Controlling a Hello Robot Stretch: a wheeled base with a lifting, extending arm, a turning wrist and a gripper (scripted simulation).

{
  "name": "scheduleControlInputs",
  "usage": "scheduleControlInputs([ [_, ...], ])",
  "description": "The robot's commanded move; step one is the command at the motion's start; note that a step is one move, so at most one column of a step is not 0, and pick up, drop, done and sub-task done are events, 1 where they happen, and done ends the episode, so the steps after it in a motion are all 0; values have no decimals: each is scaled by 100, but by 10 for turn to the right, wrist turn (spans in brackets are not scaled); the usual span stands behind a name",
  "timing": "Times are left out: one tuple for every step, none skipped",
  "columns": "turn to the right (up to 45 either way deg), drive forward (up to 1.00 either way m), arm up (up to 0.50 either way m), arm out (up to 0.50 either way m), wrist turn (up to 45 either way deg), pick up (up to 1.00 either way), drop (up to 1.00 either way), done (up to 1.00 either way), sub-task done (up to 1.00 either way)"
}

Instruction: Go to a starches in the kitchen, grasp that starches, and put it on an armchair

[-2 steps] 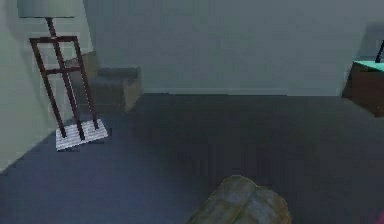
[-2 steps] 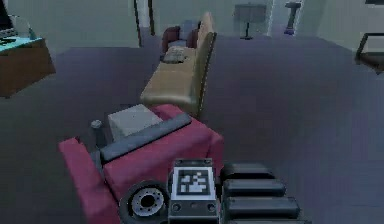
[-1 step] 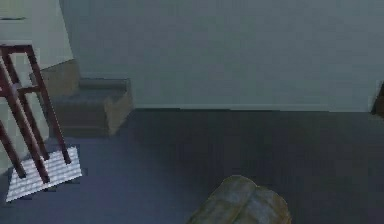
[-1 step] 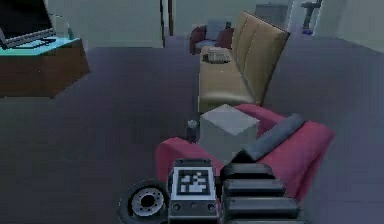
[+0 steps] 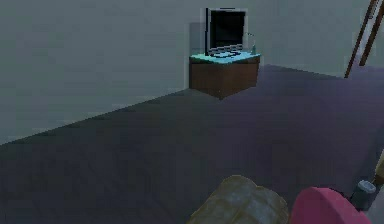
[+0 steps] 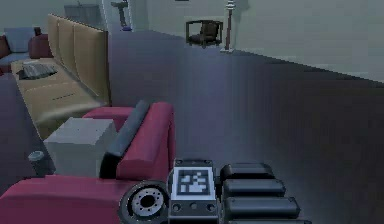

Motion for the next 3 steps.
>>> scheduleControlInputs([
  [0, 100, 0, 0, 0, 0, 0, 0, 0],
  [150, 0, 0, 0, 0, 0, 0, 0, 0],
  [0, 15, 0, 0, 0, 0, 0, 0, 0],
])
